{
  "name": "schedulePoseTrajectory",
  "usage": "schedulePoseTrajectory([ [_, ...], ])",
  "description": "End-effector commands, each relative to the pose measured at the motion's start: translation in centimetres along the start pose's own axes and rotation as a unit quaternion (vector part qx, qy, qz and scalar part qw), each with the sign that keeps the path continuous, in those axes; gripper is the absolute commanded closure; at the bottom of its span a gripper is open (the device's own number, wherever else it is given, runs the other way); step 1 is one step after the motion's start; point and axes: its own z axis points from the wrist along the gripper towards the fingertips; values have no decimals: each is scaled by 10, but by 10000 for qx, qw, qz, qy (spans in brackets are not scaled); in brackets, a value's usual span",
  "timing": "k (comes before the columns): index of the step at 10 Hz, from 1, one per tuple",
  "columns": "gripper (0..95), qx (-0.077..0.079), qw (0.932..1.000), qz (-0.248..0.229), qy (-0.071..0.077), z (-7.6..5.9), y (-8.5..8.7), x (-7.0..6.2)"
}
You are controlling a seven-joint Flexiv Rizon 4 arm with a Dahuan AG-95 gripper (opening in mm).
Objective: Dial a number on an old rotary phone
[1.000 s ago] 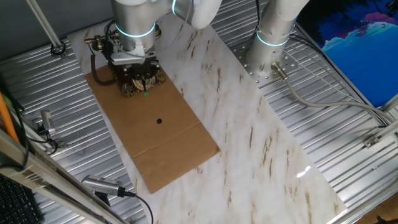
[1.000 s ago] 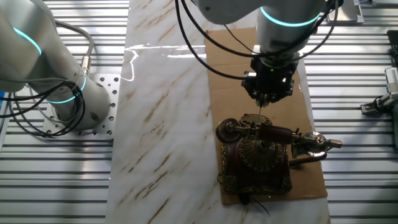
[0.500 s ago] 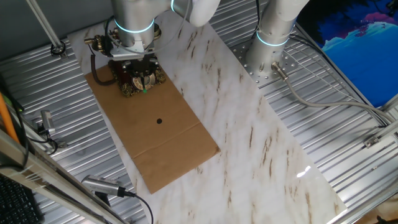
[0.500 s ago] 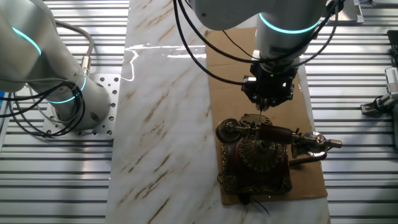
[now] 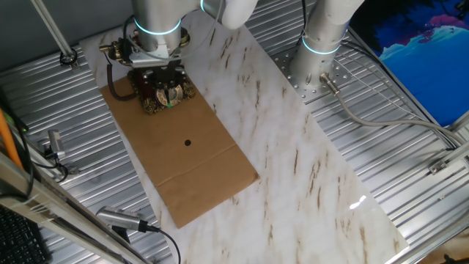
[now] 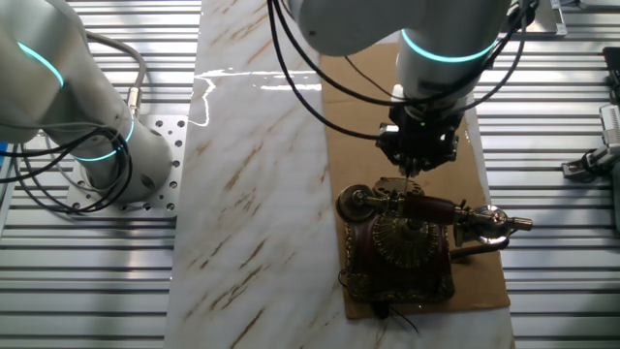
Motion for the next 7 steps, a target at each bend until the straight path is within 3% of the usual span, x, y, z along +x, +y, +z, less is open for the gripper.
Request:
schedulePoseTrajectory([
  [1, 950, 65, 10000, 51, -17, 0, 0, 2],
  [7, 950, 223, 9994, 226, -152, 4, 9, 5],
])
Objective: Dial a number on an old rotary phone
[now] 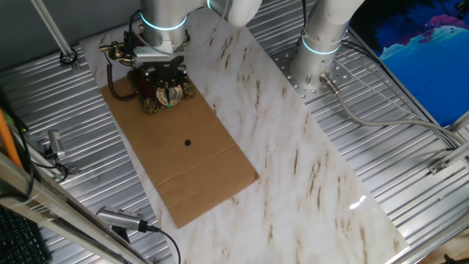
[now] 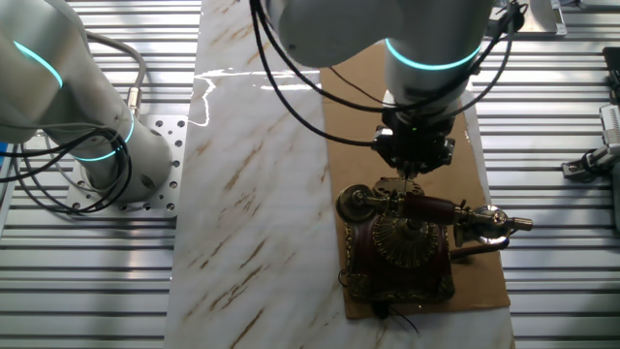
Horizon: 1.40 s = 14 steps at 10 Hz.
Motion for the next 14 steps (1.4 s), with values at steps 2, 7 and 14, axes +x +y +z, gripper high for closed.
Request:
schedulePoseTrajectory([
  [2, 950, 54, 10000, 54, -38, 0, 6, 2],
  [7, 950, 147, 9998, 112, -98, 6, 14, 3],
  [14, 950, 250, 9993, 245, -158, 12, 18, -1],
])
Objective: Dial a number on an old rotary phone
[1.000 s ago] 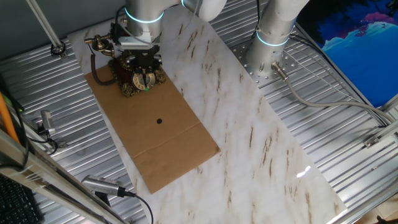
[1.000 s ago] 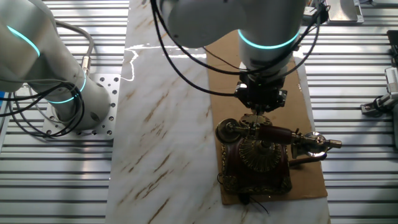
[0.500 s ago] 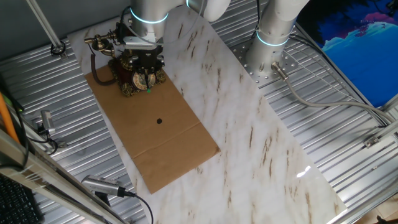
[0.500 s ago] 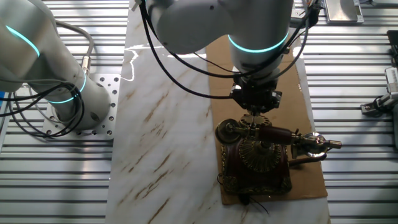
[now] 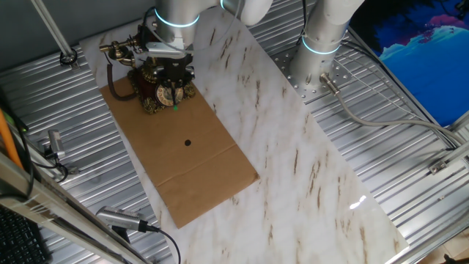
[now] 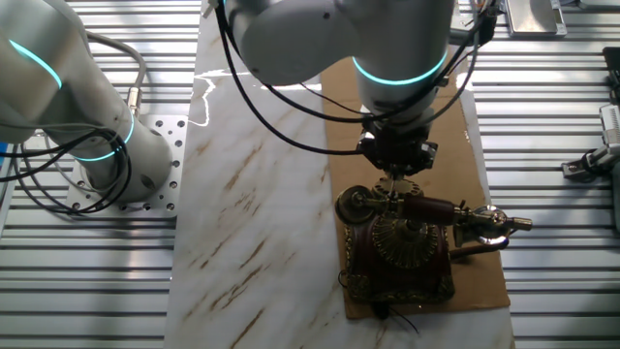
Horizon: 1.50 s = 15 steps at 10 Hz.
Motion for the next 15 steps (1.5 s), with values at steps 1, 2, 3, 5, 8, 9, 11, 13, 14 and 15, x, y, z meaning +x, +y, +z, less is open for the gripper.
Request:
schedulePoseTrajectory([
  [1, 950, 28, 10000, 6, -12, 2, 0, -1],
  [2, 950, 43, 10000, 22, -24, 3, 2, 0],
  [3, 950, 54, 10000, 40, -37, 3, 2, 0],
  [5, 950, 66, 9999, 75, -85, 3, 3, -1],
  [8, 950, 114, 9998, 102, -98, 5, 4, -2],
  [9, 950, 138, 9998, 115, -112, 6, 4, -3],
  [11, 950, 177, 9996, 155, -161, 7, 4, -4],
  [13, 950, 225, 9993, 157, -247, 7, 4, -4],
  [14, 950, 235, 9992, 158, -274, 7, 4, -4],
  [15, 950, 235, 9993, 131, -268, 8, 4, -4],
])
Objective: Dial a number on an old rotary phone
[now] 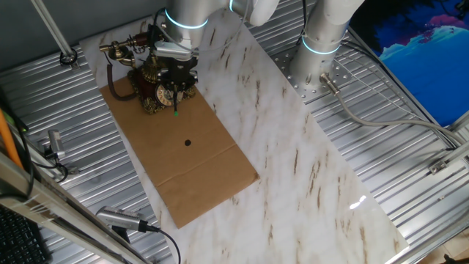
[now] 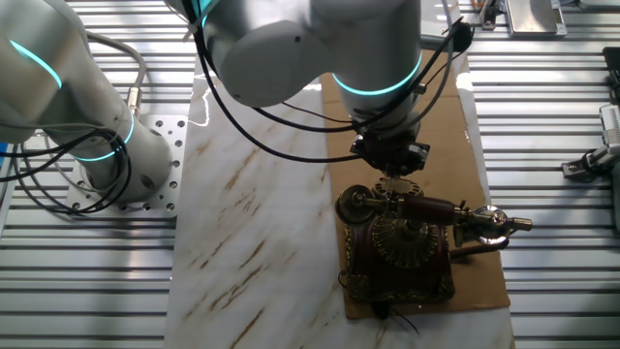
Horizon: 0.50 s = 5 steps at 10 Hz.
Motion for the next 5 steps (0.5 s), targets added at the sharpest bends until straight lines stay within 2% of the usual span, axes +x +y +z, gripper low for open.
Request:
schedulePoseTrajectory([
  [1, 950, -2, 10000, -48, 25, -1, 0, 0],
  [5, 950, -12, 9999, -111, 15, -2, 1, -1],
])
